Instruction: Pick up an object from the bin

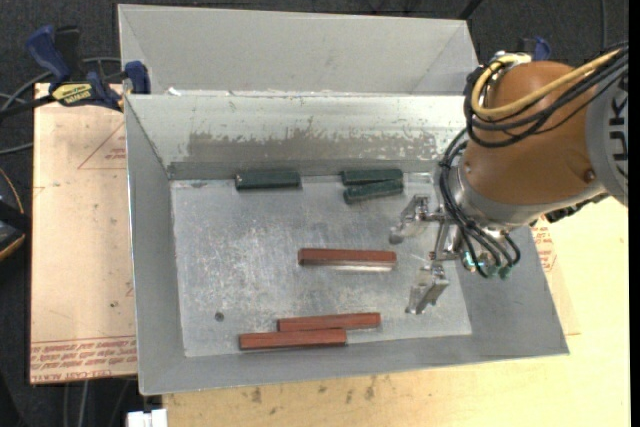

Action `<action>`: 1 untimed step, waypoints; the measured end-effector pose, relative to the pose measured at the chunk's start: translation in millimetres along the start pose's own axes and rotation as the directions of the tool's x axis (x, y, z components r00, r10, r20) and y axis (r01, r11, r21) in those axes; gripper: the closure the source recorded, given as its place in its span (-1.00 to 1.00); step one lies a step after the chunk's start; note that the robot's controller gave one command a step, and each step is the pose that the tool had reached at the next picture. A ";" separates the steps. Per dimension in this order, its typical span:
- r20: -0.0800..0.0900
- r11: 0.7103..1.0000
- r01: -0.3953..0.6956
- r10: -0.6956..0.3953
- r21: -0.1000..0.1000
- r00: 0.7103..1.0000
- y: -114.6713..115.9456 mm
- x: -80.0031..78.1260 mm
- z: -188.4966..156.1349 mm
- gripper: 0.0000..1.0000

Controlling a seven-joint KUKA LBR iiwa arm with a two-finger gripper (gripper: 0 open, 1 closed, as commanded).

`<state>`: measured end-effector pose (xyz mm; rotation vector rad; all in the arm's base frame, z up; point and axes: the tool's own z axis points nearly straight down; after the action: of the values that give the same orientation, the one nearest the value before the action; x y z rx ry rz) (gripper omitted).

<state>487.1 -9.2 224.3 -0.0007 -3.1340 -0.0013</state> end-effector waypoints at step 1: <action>0.008 1.000 0.000 0.000 0.000 1.000 0.0 -1.6 -3.6 -1.00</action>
Offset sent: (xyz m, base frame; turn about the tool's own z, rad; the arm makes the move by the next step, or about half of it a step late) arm -0.0009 0.0161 -0.1543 -0.1576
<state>488.7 -9.2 228.0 -0.0004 -3.1421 -0.0010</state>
